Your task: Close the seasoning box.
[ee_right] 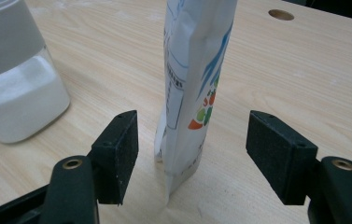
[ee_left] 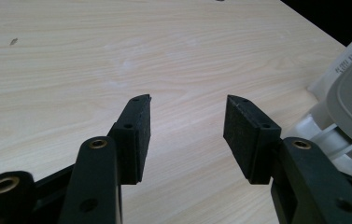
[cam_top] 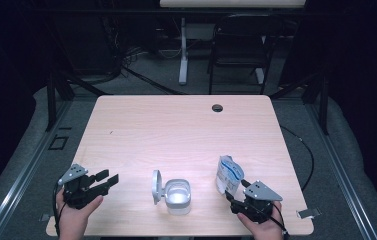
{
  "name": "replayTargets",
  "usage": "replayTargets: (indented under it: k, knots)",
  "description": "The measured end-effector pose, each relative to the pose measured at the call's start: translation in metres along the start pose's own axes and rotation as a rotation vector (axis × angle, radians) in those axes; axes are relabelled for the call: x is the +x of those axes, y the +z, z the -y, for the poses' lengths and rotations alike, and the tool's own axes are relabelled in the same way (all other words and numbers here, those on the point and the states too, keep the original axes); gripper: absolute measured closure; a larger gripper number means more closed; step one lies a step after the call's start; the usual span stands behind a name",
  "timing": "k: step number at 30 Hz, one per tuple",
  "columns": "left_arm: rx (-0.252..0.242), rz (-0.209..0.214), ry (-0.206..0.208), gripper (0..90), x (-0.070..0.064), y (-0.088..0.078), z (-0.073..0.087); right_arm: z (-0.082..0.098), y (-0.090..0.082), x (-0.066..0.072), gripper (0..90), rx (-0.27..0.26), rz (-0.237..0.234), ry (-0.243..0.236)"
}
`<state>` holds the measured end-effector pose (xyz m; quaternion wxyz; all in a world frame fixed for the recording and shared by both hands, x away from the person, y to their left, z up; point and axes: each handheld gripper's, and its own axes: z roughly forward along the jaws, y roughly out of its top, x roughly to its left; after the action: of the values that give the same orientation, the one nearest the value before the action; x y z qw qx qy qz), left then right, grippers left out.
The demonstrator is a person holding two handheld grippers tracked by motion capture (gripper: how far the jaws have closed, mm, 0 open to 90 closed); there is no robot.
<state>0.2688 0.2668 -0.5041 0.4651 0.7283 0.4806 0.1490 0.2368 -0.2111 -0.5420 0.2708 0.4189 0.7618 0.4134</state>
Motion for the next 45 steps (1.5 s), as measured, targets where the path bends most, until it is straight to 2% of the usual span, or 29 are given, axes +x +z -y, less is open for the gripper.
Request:
replayTargets:
  k: [2,6,7,8,9,13,16,17,19,21,24,25,28,31,35,39,43,45]
  knots:
    - [0.006,0.022,0.013,51.5,-0.005,0.001,-0.002,0.001,-0.002,-0.001,34.1,-0.006,-0.007,0.009]
    - [0.013,0.051,0.065,52.3,-0.019,0.004,-0.007,0.002,-0.006,-0.004,33.9,-0.008,-0.009,0.022]
    - [0.022,0.075,0.094,56.2,-0.029,0.007,-0.009,0.003,-0.007,-0.005,33.9,-0.014,-0.009,0.035]
    - [0.022,0.075,0.094,59.8,-0.029,0.007,-0.009,0.003,-0.007,-0.005,33.9,-0.014,-0.009,0.035]
    - [0.031,0.097,0.109,64.1,-0.034,0.009,-0.009,0.005,-0.007,-0.005,33.9,-0.01,-0.008,0.044]
    - [0.053,0.166,0.152,69.6,-0.054,0.016,-0.011,0.006,-0.007,-0.005,33.9,-0.01,-0.008,0.047]
    - [0.068,0.177,0.168,73.1,-0.069,0.022,-0.012,0.008,-0.007,-0.004,33.8,-0.004,-0.002,0.022]
    - [0.085,0.192,0.177,75.8,-0.076,0.025,-0.013,0.01,-0.005,-0.006,33.8,-0.005,0.001,0.025]
    - [0.092,0.197,0.188,76.9,-0.08,0.027,-0.013,0.011,-0.004,-0.007,33.8,-0.004,-0.005,0.027]
    - [0.104,0.215,0.207,82.5,-0.088,0.031,-0.014,0.013,-0.004,-0.011,33.9,-0.013,-0.007,0.052]
    - [0.107,0.223,0.221,86.9,-0.093,0.032,-0.013,0.012,-0.005,-0.014,33.9,-0.019,-0.006,0.062]
    - [0.1,0.237,0.224,90.0,-0.096,0.032,-0.012,0.011,-0.005,-0.015,33.9,-0.028,-0.01,0.089]
    - [0.102,0.249,0.23,90.0,-0.098,0.033,-0.012,0.011,-0.004,-0.014,33.9,-0.021,-0.016,0.089]
    - [0.097,0.268,0.242,90.0,-0.104,0.035,-0.011,0.013,-0.005,-0.009,33.9,-0.008,-0.002,0.054]
    - [0.097,0.289,0.253,90.0,-0.108,0.036,-0.012,0.012,-0.007,-0.008,33.7,-0.016,-0.001,0.061]
    - [0.086,0.272,0.259,90.0,-0.108,0.033,-0.013,0.012,-0.008,-0.009,33.7,-0.01,0.0,0.059]
    - [0.069,0.241,0.249,89.2,-0.1,0.028,-0.016,0.013,-0.009,-0.01,33.7,-0.019,0.001,0.063]
    - [0.054,0.215,0.233,85.2,-0.094,0.026,-0.017,0.012,-0.009,-0.01,33.6,-0.019,0.001,0.064]
